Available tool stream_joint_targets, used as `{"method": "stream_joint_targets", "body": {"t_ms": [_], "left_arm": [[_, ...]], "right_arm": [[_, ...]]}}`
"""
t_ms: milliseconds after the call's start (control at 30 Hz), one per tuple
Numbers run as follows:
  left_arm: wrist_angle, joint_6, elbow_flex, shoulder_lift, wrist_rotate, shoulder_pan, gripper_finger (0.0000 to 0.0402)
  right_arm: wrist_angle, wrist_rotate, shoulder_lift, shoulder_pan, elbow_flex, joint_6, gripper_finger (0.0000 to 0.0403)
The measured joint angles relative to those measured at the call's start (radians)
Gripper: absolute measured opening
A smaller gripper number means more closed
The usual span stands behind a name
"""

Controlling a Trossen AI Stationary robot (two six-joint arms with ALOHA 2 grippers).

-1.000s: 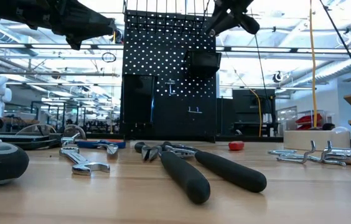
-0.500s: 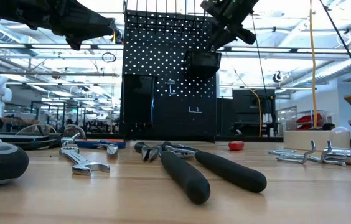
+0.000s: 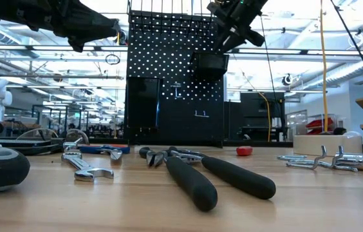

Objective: Hang tools onto peg board
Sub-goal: Put the left wrench socket on the right black bin on the peg board, then put the wrench socket on the right black bin on the peg board

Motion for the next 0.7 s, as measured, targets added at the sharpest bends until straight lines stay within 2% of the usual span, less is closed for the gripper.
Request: {"method": "stream_joint_targets", "body": {"t_ms": [167,400,700], "left_arm": [[0.000,0.000,0.000,0.000,0.000,0.000,0.0132],[0.000,0.000,0.000,0.000,0.000,0.000,0.0132],[0.002,0.000,0.000,0.000,0.000,0.000,0.0132]], "right_arm": [[0.000,0.000,0.000,0.000,0.000,-0.008,0.0129],[-0.041,-0.005,-0.014,0.017,0.000,-0.005,0.0130],[-0.135,-0.008,-0.021,0.109,0.000,0.053,0.0130]]}}
